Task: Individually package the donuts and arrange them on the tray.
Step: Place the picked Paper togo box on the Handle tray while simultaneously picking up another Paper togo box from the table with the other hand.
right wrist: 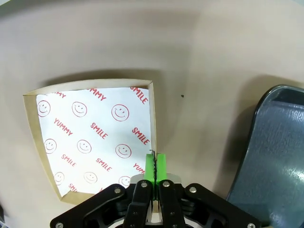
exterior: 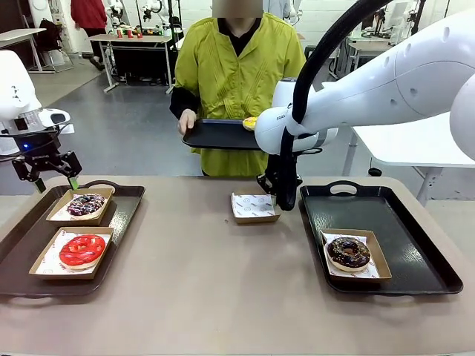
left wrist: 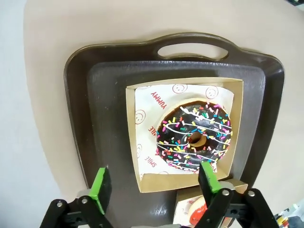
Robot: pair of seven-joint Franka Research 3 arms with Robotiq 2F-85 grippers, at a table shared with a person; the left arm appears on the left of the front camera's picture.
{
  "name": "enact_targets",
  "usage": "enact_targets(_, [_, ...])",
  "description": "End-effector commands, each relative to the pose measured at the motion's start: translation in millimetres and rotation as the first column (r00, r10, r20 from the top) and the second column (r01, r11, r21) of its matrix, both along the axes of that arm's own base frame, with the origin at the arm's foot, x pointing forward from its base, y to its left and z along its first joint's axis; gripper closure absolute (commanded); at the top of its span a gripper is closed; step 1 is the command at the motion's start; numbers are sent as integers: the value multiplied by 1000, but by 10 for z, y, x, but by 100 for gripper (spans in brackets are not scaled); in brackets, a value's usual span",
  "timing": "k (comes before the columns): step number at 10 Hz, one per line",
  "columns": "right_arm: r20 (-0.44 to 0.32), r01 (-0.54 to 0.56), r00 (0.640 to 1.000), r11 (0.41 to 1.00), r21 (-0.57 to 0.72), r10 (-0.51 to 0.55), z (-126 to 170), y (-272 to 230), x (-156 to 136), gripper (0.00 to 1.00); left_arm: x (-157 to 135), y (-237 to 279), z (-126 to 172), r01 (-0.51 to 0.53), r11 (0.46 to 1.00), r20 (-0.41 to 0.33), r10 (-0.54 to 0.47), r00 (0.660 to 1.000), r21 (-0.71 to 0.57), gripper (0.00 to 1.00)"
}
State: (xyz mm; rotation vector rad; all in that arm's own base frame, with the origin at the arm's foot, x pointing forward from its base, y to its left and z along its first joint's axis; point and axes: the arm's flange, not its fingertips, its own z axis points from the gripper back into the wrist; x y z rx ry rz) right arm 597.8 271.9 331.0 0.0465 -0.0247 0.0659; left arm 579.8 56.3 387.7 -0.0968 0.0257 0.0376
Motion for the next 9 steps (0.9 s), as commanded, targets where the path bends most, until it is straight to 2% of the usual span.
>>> enact_targets(1, [16, 12, 1000, 1000, 21, -12, -39, -25, -24, 100, -64, 27, 31, 13, 999, -7, -13, 1000, -48, 0])
enact_targets(3, [17, -5, 1000, 999, 47, 4, 183, -29, -109, 100, -196, 87, 162, 8, 986, -39, -15, 999, -164, 0])
enact_targets(4, [33, -22, 999, 998, 55, 20, 425, -32, -191, 100, -340, 175, 290, -5, 962, -37, -5, 999, -272, 0])
enact_targets(6, [72, -28, 997, 998, 55, 24, 1136, -114, -367, 100, -756, 446, 510, -23, 889, -18, 16, 1000, -458, 0])
enact_targets(7, [85, -25, 996, 998, 56, 20, 1514, -166, -426, 100, -1017, 621, 587, -23, 822, -10, 22, 1000, -569, 0])
enact_targets(9, [74, -20, 997, 999, 45, 17, 2014, -204, -415, 100, -1482, 923, 701, -1, 692, 18, 20, 1000, -722, 0])
